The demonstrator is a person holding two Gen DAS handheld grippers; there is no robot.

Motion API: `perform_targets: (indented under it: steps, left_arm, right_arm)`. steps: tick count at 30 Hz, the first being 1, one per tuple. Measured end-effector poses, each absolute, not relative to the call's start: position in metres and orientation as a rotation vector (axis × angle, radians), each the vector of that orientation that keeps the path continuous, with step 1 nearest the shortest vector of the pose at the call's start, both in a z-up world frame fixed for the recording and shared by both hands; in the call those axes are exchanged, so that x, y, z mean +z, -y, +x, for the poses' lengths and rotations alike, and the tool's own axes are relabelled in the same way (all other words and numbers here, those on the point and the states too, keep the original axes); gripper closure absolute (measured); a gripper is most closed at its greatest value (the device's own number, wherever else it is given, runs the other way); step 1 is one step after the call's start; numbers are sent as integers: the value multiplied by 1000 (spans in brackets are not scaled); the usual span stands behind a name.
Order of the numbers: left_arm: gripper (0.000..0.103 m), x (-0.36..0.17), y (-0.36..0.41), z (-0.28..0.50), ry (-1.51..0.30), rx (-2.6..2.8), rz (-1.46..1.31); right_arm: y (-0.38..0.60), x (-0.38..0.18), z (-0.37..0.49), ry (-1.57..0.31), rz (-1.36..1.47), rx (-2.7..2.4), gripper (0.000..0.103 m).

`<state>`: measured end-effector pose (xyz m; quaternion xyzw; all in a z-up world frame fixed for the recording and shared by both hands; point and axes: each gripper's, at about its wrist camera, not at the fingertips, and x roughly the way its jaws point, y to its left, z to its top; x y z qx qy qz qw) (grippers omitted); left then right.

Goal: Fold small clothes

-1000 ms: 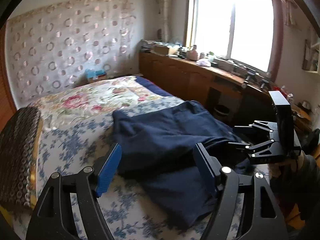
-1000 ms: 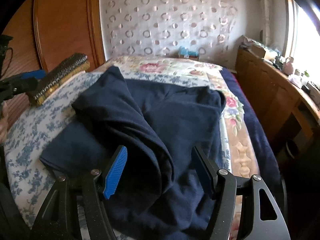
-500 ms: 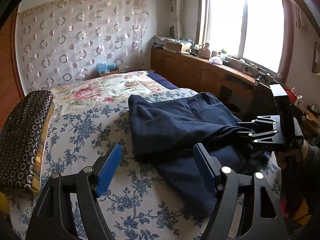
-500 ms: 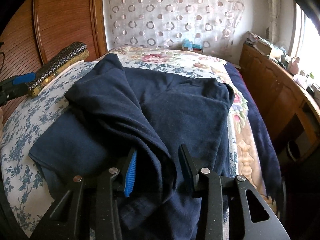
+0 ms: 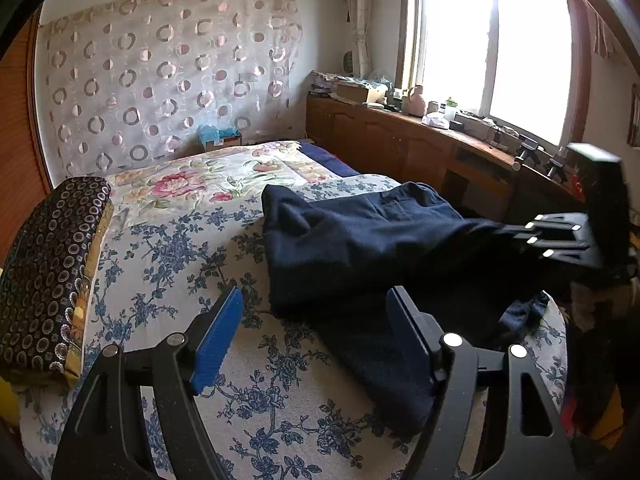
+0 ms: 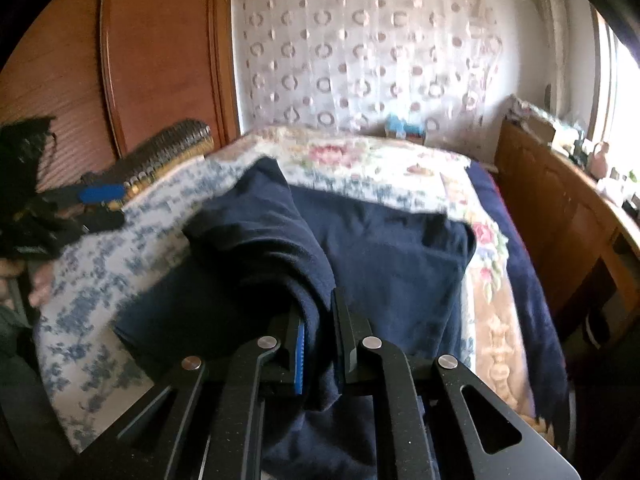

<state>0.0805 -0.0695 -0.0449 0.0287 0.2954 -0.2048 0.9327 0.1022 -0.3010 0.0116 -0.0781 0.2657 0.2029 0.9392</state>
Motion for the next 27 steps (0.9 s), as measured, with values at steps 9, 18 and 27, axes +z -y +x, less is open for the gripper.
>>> perform_targets:
  steps: [9, 18, 27]
  left_arm:
    - [28, -45, 74, 77, -601, -433, 61]
    - [28, -44, 77, 77, -600, -435, 63]
    - [28, -44, 77, 78, -592, -426, 57]
  right_arm:
    - [331, 15, 78, -558, -167, 317, 92]
    - [352, -37, 82, -709, -153, 251, 83]
    - [340, -9, 80, -639, -208, 284, 47]
